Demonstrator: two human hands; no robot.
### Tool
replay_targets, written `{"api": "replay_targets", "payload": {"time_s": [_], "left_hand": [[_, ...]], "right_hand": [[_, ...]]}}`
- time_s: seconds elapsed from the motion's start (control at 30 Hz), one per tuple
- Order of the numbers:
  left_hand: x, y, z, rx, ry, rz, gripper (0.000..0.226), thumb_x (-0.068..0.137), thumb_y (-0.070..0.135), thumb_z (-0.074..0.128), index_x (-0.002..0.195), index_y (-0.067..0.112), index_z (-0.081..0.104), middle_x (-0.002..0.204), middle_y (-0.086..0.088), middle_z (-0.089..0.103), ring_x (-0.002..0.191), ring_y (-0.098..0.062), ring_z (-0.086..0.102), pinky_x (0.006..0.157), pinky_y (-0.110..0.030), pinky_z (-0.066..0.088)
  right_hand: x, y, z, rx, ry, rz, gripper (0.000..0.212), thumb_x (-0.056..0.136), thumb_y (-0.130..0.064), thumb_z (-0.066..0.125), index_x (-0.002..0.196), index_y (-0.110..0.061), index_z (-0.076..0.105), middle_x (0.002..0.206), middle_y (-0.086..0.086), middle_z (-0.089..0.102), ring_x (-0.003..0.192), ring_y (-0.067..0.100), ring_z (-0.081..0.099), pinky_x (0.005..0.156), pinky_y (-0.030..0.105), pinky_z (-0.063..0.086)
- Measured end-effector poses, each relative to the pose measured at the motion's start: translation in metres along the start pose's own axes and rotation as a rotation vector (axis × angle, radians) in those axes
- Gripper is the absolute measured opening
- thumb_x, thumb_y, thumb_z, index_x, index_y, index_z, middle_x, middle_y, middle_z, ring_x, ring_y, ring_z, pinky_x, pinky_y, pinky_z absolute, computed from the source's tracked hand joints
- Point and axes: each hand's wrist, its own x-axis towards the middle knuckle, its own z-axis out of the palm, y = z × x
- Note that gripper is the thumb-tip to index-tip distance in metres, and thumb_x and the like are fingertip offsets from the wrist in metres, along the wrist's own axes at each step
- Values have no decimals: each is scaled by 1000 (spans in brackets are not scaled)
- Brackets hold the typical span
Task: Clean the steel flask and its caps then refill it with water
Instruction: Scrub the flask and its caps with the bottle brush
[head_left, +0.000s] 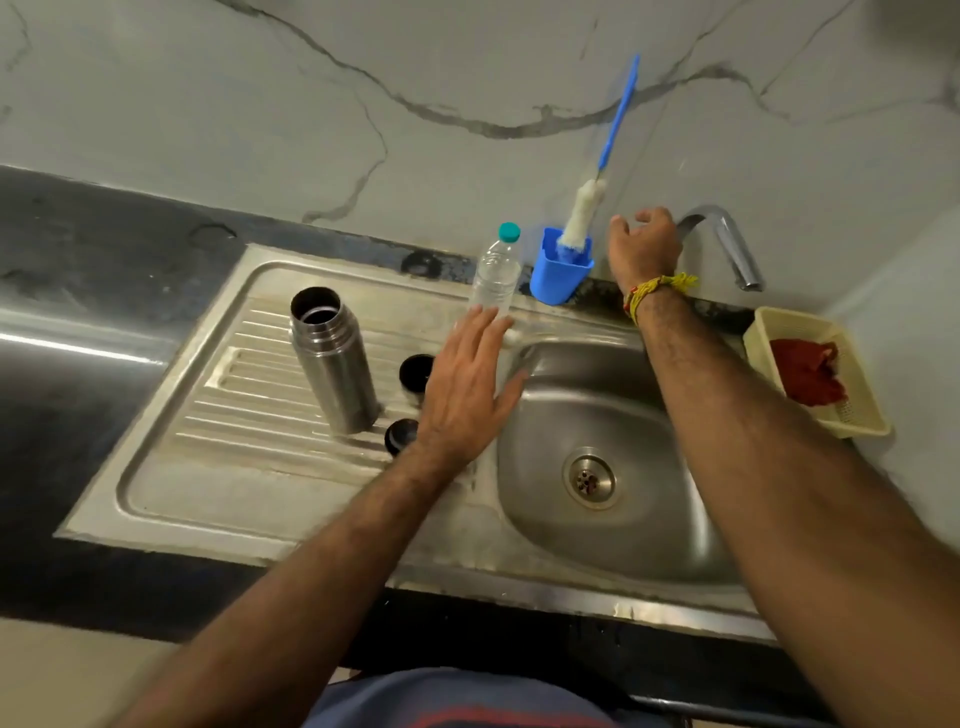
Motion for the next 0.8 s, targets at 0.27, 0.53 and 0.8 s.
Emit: {"api": "replay_targets", "payload": {"time_s": [0.27, 0.53, 0.8], "left_hand": [[16, -47, 97, 390, -875, -222, 79, 104, 29, 47, 161, 3, -1, 170, -17, -7, 157, -32, -8, 128, -45, -1], [8, -52, 129, 467, -904, -269, 81, 97, 9, 33, 154, -3, -23, 164, -20, -29, 151, -37, -27, 122, -52, -15], [7, -58, 130, 438, -910, -275, 85, 93, 12, 37, 156, -1, -18, 165, -17, -26, 152, -34, -27, 121, -51, -15]], "right_hand": [[43, 3, 8, -66, -124, -61, 48, 100, -31, 55, 139, -3, 48, 141, 13, 54, 129, 25, 52, 103, 29, 41], [89, -26, 47, 99, -87, -170, 27, 89, -26, 70, 104, -7, 58, 91, 0, 63, 84, 15, 63, 80, 30, 55], [80, -6, 45, 135, 147, -357, 13, 87, -17, 68, 87, -4, 70, 79, -4, 68, 69, 5, 59, 58, 4, 36]]}}
